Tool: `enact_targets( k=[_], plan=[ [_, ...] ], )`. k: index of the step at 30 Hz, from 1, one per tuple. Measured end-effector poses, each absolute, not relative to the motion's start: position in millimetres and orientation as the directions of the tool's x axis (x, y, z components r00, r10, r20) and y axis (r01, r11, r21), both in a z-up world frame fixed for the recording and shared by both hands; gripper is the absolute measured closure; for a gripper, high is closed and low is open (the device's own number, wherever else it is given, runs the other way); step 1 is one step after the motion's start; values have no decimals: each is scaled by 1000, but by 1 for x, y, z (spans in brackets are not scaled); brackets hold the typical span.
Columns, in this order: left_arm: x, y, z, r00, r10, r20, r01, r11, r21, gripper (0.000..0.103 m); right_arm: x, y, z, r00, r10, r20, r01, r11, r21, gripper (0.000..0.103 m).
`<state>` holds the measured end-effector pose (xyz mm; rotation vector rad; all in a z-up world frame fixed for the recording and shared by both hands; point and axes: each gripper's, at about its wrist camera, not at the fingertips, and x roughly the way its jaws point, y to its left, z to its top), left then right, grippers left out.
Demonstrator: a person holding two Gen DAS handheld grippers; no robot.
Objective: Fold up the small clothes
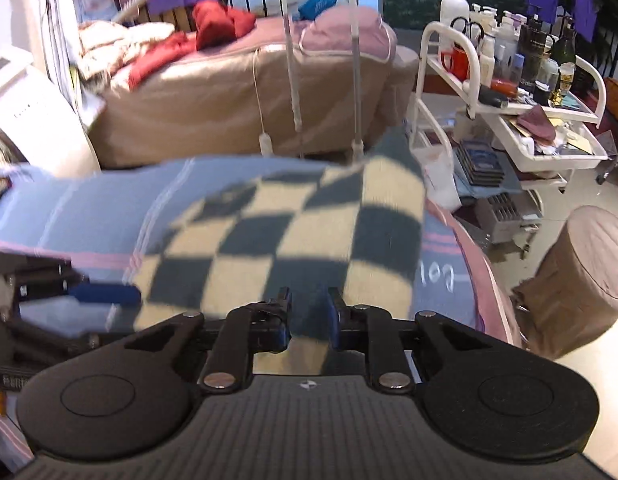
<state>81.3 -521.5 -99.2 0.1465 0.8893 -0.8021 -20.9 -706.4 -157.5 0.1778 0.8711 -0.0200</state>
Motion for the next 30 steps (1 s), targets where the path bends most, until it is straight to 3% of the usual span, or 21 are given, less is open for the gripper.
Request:
enact_targets(
  k=[4,10,13,15,18,30],
  plan=[
    [81,-531,-109,361,-528,-769,680,713,-170,53,-23,-708,-164,643,31,-765,123,982,143,77],
    [85,-541,-109,350,-515,-782,690,707,-157,38,-25,-699,-168,635,4,-772,165,976,141,69],
    [86,-541,-99,362,-514,-778,677,718,-159,17,-28,-695,-165,643,-7,-766,200,967,159,49],
    [84,-538,-90,389,-516,-763,672,725,-149,8,-31,-691,-160,647,-26,-762,221,963,154,21],
    [80,-536,-77,419,-513,-749,680,724,-115,0,-35,-682,-150,656,-68,-751,246,961,127,1],
    [62,-518,-22,474,-360,-803,651,758,45,0,-59,-637,-98,592,-173,-787,332,942,43,0]
  ],
)
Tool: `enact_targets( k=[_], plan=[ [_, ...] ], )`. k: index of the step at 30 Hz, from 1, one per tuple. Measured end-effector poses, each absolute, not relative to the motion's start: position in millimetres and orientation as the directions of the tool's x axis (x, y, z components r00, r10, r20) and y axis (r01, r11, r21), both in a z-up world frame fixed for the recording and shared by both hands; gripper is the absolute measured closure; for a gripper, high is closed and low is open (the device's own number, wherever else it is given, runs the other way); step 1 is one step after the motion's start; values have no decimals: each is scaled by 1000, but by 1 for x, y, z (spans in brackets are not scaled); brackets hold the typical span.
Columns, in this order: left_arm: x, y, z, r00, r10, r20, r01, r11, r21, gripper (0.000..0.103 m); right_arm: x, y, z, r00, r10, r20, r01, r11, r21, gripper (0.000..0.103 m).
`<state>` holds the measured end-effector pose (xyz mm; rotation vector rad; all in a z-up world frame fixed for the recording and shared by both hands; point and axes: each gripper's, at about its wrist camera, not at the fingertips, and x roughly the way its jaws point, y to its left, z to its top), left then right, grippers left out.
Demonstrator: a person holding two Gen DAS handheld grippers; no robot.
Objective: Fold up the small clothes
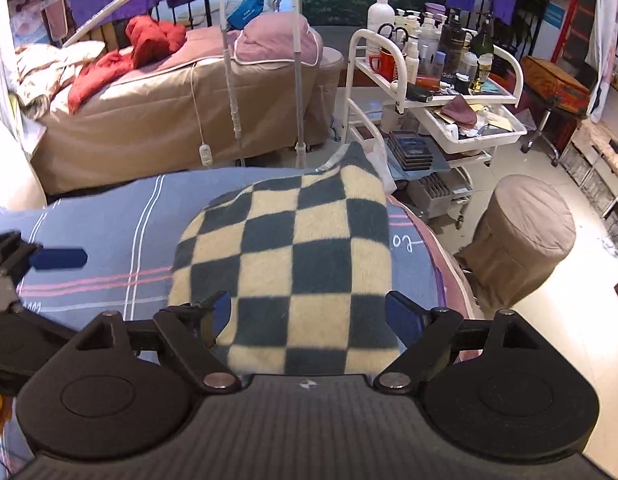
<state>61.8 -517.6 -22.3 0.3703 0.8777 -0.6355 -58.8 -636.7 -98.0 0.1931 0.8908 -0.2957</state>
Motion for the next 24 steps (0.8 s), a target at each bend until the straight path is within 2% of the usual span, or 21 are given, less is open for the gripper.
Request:
enact_targets(
  k=[6,18,24],
  plan=[
    [53,-504,-8,491,-344,-801,645,761,68,0,-66,-610,-86,565,-211,-798,275,960,-59,0],
    [59,-505,-19,466,-379,-799,658,753,27,0,-67,-615,-101,534,-239,-811,342,938,-51,0],
    [60,-513,-24,482,-368,-796,653,756,46,0,-66,-614,-106,517,-263,-815,353,932,-77,0]
  ],
)
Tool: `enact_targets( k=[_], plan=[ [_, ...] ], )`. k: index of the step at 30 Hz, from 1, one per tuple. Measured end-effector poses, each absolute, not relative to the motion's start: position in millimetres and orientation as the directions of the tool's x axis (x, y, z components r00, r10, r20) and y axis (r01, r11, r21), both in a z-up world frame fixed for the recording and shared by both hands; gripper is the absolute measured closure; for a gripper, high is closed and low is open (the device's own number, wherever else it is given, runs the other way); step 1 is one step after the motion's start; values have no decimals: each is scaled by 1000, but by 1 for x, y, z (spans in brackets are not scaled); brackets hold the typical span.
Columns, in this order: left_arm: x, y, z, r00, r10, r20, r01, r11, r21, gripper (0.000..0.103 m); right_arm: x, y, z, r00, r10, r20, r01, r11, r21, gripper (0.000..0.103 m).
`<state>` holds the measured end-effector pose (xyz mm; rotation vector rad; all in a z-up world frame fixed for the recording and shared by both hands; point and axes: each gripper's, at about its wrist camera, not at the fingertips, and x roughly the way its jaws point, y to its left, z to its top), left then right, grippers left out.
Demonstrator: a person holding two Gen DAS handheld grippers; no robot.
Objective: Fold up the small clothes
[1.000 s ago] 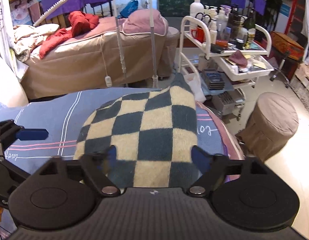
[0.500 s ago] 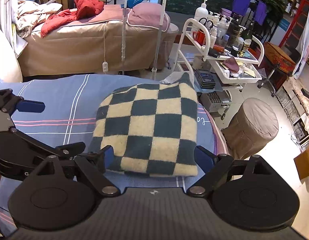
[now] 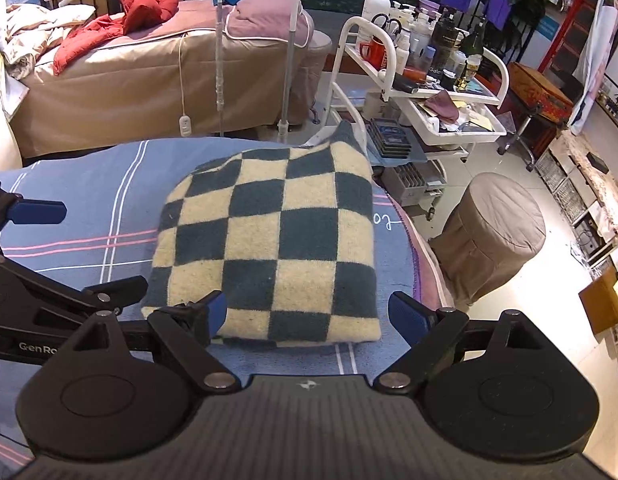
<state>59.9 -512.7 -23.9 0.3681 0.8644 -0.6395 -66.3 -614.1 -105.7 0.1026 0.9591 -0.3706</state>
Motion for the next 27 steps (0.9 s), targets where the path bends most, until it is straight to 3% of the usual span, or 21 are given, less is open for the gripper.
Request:
enact_targets(
  k=[27],
  plan=[
    [65,-517,-27,539,-370,-756,646,758,89,0,-61,-615,-108,517,-250,-819,355,933,-61,0]
  ],
)
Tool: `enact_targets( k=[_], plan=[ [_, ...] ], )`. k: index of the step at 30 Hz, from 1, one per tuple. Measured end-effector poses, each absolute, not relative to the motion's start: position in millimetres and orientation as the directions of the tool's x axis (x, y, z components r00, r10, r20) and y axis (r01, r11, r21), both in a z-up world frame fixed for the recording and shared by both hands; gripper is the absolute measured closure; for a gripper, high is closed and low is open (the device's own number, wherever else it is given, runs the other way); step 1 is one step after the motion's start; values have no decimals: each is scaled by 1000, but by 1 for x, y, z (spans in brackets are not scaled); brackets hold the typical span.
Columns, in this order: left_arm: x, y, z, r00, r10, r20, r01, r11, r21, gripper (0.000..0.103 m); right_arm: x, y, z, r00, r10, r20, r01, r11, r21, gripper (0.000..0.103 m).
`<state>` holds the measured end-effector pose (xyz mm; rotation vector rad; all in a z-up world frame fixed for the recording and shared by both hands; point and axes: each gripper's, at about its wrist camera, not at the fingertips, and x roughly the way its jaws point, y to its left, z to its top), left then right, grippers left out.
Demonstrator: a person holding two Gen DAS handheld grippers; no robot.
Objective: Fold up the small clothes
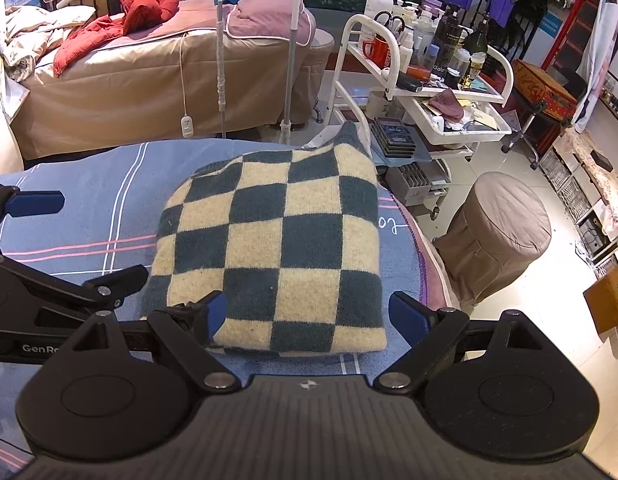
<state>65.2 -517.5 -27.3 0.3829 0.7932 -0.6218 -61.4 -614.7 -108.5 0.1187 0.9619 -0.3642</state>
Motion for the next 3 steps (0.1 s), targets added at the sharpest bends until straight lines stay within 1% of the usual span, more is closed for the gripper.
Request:
enact_targets(
  k=[3],
  plan=[
    [65,-519,-27,549,-365,-752,647,755,106,0,-61,-615,-109,515,-247,-821,353,934,-59,0]
  ],
)
